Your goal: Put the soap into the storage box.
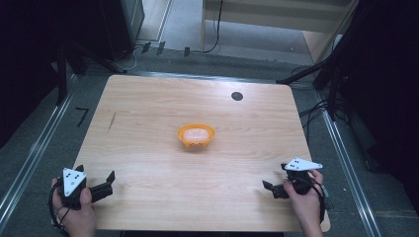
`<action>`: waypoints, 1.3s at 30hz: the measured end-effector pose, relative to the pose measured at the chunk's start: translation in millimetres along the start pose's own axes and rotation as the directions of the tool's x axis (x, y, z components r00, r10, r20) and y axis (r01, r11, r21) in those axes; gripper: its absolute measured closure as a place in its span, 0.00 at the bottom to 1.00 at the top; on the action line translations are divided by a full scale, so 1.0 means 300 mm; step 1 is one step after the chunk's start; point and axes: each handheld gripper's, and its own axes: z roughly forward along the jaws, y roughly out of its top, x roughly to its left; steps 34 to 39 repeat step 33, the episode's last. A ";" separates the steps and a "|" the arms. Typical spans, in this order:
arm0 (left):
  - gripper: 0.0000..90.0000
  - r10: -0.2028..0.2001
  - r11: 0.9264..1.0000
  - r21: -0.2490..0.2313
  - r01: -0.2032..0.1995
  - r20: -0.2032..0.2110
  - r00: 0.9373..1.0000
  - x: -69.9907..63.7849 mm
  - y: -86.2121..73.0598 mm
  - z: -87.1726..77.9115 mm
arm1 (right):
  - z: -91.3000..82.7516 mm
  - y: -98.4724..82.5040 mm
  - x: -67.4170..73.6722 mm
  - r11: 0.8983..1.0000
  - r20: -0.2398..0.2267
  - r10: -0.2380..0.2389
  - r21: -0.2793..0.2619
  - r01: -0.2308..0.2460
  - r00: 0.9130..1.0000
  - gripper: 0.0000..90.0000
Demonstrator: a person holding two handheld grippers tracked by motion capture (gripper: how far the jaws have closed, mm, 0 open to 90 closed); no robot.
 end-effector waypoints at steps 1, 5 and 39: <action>0.00 0.004 1.000 0.004 -0.004 -0.002 1.000 0.000 0.000 0.000 | -0.001 -0.007 -0.002 1.000 0.002 -0.001 0.000 0.001 1.000 0.00; 0.00 0.003 1.000 0.004 -0.003 -0.002 1.000 -0.001 0.000 0.000 | -0.011 -0.029 -0.007 1.000 0.009 0.008 0.005 -0.008 1.000 0.00; 0.00 0.013 1.000 0.024 -0.013 0.003 1.000 -0.005 0.003 0.007 | -0.126 -0.192 -0.071 0.989 0.077 0.106 -0.113 -0.097 0.991 0.00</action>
